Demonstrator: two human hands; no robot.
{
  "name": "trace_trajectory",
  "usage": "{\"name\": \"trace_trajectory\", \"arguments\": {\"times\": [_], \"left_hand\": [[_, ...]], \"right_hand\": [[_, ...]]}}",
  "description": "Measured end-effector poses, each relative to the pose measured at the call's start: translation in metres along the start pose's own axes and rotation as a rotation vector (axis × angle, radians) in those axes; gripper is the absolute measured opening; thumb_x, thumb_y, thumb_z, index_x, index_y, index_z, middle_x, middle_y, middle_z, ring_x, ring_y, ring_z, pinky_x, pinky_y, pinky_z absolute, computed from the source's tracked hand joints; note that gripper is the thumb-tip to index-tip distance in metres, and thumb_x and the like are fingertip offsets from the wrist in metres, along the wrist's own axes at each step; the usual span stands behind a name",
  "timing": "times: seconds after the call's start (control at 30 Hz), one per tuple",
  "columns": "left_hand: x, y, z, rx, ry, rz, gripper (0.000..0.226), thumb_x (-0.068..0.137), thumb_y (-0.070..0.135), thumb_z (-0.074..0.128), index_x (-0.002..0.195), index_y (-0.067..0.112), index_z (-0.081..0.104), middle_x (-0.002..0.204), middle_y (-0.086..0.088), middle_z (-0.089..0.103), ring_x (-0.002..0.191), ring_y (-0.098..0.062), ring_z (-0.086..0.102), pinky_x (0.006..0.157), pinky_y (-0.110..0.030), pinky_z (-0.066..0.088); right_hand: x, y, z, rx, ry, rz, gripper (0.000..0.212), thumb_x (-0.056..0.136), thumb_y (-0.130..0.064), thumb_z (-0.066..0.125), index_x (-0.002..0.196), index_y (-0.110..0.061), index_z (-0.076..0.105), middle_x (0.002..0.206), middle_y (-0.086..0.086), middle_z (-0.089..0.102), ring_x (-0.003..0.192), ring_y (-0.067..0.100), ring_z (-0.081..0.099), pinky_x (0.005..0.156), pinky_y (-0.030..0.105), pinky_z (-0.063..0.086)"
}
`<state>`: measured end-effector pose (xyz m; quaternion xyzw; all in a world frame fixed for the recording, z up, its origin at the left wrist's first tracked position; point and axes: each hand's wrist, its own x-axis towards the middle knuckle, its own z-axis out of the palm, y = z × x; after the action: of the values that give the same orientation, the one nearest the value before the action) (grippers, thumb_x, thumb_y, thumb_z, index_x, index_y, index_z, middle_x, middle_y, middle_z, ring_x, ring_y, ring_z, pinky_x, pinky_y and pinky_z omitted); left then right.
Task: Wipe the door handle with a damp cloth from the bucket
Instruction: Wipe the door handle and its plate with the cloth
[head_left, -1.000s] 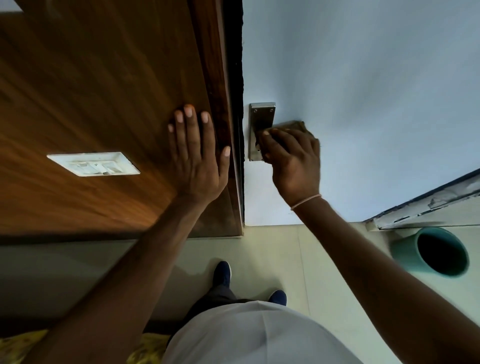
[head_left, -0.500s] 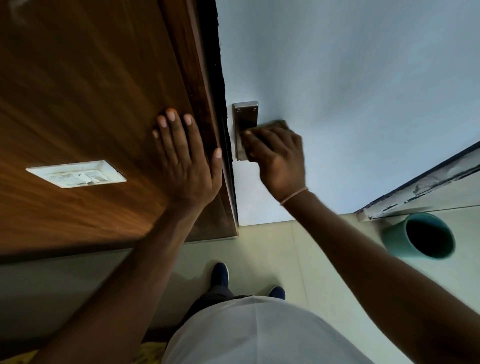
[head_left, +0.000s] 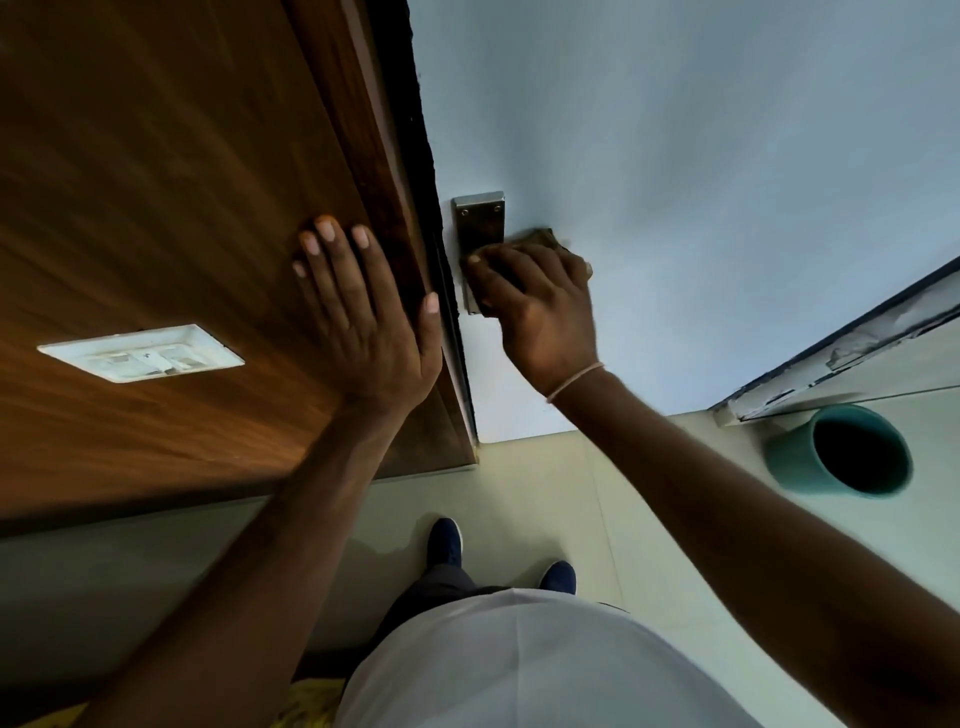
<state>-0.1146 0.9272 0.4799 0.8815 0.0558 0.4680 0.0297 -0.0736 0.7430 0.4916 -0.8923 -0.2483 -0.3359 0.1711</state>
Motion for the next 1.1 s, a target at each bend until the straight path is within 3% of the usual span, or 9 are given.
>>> {"name": "trace_trajectory", "arguments": {"times": [0.1, 0.27, 0.47, 0.57, 0.7, 0.8, 0.93, 1.1], "left_hand": [[0.0, 0.001, -0.002, 0.002, -0.016, 0.01, 0.081, 0.101, 0.04, 0.057, 0.159, -0.011, 0.033, 0.161, -0.041, 0.038, 0.155, -0.053, 0.028, 0.132, -0.062, 0.021], [0.002, 0.005, -0.002, 0.006, -0.015, 0.028, 0.082, 0.099, 0.038, 0.061, 0.16, -0.01, 0.032, 0.16, -0.04, 0.039, 0.154, -0.052, 0.029, 0.133, -0.061, 0.02], [0.002, 0.005, 0.001, 0.023, 0.003, 0.011, 0.081, 0.101, 0.039, 0.059, 0.159, -0.01, 0.032, 0.159, -0.041, 0.04, 0.154, -0.053, 0.029, 0.132, -0.062, 0.021], [0.003, 0.004, -0.002, -0.009, -0.013, 0.015, 0.081, 0.101, 0.039, 0.06, 0.159, -0.01, 0.033, 0.16, -0.04, 0.039, 0.154, -0.052, 0.029, 0.131, -0.062, 0.022], [0.004, -0.007, -0.013, -0.051, -0.015, 0.028, 0.087, 0.096, 0.035, 0.074, 0.161, -0.007, 0.034, 0.163, -0.034, 0.038, 0.156, -0.046, 0.03, 0.133, -0.058, 0.024], [0.018, -0.013, -0.022, -0.05, 0.013, -0.015, 0.093, 0.093, 0.039, 0.079, 0.159, -0.009, 0.035, 0.162, -0.036, 0.038, 0.156, -0.048, 0.03, 0.133, -0.057, 0.024], [0.028, -0.016, -0.026, -0.004, 0.011, -0.015, 0.096, 0.095, 0.048, 0.077, 0.158, -0.012, 0.035, 0.162, -0.038, 0.039, 0.156, -0.05, 0.029, 0.133, -0.057, 0.022], [0.023, -0.021, -0.019, 0.044, 0.008, 0.022, 0.095, 0.1, 0.057, 0.066, 0.161, -0.006, 0.029, 0.163, -0.035, 0.039, 0.157, -0.046, 0.028, 0.133, -0.057, 0.022]], "right_hand": [[-0.002, 0.013, -0.007, 0.012, 0.01, -0.048, 0.033, 0.106, -0.018, 0.064, 0.137, -0.024, 0.074, 0.134, 0.0, 0.075, 0.126, 0.03, 0.069, 0.1, 0.044, 0.046], [-0.015, 0.068, -0.023, -0.059, 0.025, 0.036, 0.03, 0.106, -0.027, 0.071, 0.136, -0.028, 0.074, 0.13, -0.004, 0.076, 0.125, 0.026, 0.07, 0.097, 0.045, 0.048], [-0.004, 0.006, 0.003, -0.005, 0.043, 0.052, 0.036, 0.099, -0.013, 0.073, 0.134, -0.023, 0.076, 0.128, 0.001, 0.077, 0.12, 0.031, 0.071, 0.1, 0.046, 0.049], [-0.004, 0.021, -0.006, 0.005, 0.043, 0.0, 0.035, 0.102, -0.016, 0.07, 0.136, -0.025, 0.075, 0.131, -0.001, 0.076, 0.123, 0.027, 0.07, 0.098, 0.044, 0.047], [-0.014, 0.061, -0.018, -0.039, 0.017, -0.001, 0.033, 0.105, -0.025, 0.072, 0.138, -0.027, 0.073, 0.131, -0.003, 0.076, 0.126, 0.027, 0.069, 0.097, 0.045, 0.046], [-0.012, 0.046, -0.005, -0.043, 0.036, 0.049, 0.035, 0.1, -0.02, 0.076, 0.135, -0.024, 0.075, 0.126, 0.0, 0.077, 0.12, 0.03, 0.07, 0.097, 0.045, 0.047], [-0.005, 0.007, 0.008, 0.021, 0.042, 0.004, 0.036, 0.1, -0.013, 0.072, 0.135, -0.022, 0.075, 0.13, 0.004, 0.076, 0.121, 0.033, 0.069, 0.102, 0.047, 0.047], [-0.008, 0.048, -0.008, 0.001, -0.012, -0.095, 0.039, 0.104, -0.017, 0.07, 0.143, -0.027, 0.07, 0.137, -0.004, 0.073, 0.13, 0.026, 0.066, 0.098, 0.045, 0.046]]}}
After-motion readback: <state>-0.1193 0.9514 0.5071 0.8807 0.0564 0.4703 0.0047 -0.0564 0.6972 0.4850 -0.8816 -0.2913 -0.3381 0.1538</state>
